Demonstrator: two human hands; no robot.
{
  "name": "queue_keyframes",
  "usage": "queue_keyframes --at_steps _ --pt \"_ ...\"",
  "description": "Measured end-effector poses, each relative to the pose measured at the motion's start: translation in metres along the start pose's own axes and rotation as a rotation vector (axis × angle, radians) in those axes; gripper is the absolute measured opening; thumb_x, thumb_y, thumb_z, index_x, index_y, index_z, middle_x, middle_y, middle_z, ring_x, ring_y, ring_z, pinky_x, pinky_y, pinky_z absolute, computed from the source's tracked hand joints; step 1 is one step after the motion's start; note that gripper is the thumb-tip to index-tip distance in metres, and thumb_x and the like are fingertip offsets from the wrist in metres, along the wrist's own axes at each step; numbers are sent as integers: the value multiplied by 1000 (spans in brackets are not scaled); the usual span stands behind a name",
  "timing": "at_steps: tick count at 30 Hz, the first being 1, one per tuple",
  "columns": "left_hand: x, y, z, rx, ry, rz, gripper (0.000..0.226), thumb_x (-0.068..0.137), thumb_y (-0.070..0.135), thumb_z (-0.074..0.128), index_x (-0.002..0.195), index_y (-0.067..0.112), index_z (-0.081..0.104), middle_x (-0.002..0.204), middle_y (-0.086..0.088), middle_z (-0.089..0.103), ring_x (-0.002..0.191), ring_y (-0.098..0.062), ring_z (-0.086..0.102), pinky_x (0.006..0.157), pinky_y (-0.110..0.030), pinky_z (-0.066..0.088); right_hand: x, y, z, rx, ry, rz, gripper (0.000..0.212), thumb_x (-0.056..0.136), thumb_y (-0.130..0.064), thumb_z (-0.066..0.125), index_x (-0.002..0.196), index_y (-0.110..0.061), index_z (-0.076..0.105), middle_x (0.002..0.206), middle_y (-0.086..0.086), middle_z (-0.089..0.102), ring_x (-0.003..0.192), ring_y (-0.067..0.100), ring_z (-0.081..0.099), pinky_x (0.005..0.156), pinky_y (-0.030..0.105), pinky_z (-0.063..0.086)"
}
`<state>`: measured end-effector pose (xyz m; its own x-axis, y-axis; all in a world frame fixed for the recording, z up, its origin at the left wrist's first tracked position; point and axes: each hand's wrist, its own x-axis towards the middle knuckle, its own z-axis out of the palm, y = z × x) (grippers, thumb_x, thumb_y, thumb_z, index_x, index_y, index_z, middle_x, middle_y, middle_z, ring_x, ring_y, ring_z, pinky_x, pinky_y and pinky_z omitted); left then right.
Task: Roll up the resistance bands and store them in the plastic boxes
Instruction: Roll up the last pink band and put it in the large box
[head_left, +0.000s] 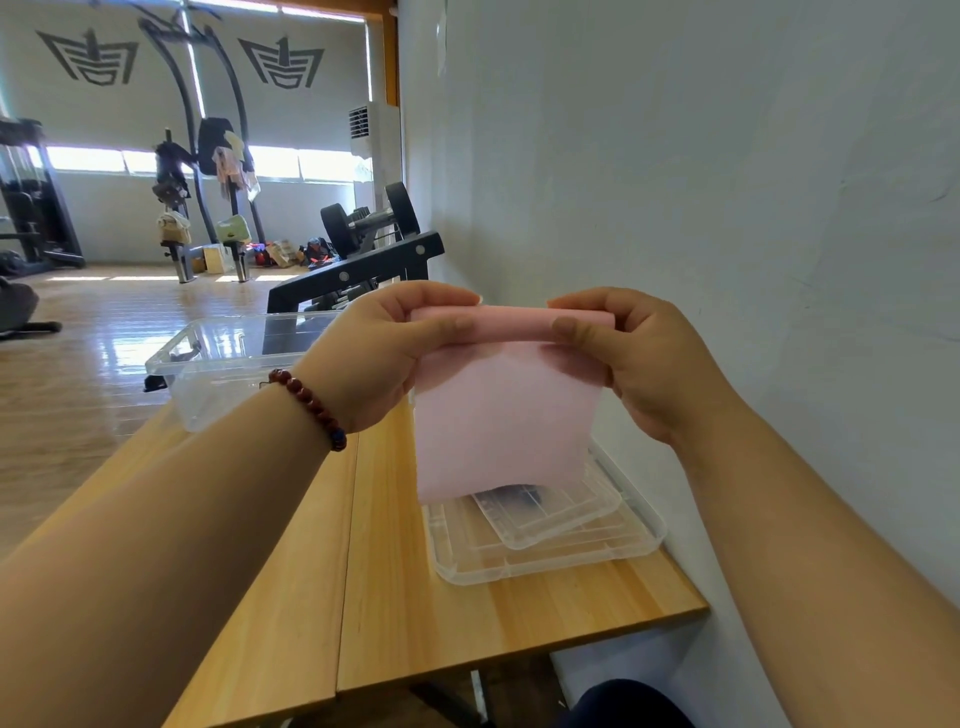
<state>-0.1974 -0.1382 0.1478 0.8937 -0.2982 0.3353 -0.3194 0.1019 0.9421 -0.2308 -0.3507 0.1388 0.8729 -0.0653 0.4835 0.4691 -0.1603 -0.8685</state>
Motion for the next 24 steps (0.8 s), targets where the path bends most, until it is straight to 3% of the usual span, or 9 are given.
queue_keyframes --at_steps 3,6,10,13,16,19,21,24 --pt "-1 0 0 -43 -26 8 19 81 8 68 99 12 70 93 -1 72 86 -13 72 73 -23 58 0 1 1 -17 29 -43 17 79 -12 78 85 -27 75 86 -7 73 79 8 68 71 22 56" --pt "-1 0 -2 -84 -65 -35 34 74 17 69 108 14 67 93 0 74 87 -17 73 70 -25 58 1 2 0 -24 37 -84 23 78 -6 79 82 -28 75 89 -8 73 84 8 68 73 21 55" --pt "-2 -1 -2 -39 -33 -28 21 80 13 69 101 12 70 89 -1 73 78 -13 71 67 -24 58 2 4 0 -50 24 -88 26 79 -4 77 85 -29 75 100 -1 74 94 17 69 80 28 56" --pt "0 -2 -3 -17 -3 -6 14 84 8 68 96 13 71 87 0 72 75 -11 70 66 -23 58 3 5 0 -10 -7 -43 27 79 -11 78 98 -30 71 107 0 72 99 19 69 85 34 57" --pt "0 -2 -4 -21 3 11 16 79 9 70 95 13 71 94 -4 71 81 -14 70 72 -25 59 3 6 2 60 -26 17 30 73 -24 76 102 -30 70 105 6 71 91 20 71 81 32 57" --pt "-1 -4 -4 -27 1 11 23 83 6 68 105 14 69 101 -4 70 85 -12 71 75 -25 59 2 6 3 5 16 -7 16 79 -15 77 89 -28 74 94 3 73 83 17 70 75 30 56" --pt "-2 -5 -4 -51 -12 -15 30 87 10 65 117 17 64 109 -6 67 88 -14 71 76 -27 59 3 5 4 29 24 -22 18 80 -10 77 83 -28 75 91 0 72 81 16 68 73 30 56" --pt "-4 -5 -2 -91 -34 -50 34 90 13 62 123 20 59 114 -9 63 86 -14 72 73 -26 58 4 5 5 47 -14 -36 24 80 -8 77 80 -31 76 102 5 71 89 21 67 76 35 55"
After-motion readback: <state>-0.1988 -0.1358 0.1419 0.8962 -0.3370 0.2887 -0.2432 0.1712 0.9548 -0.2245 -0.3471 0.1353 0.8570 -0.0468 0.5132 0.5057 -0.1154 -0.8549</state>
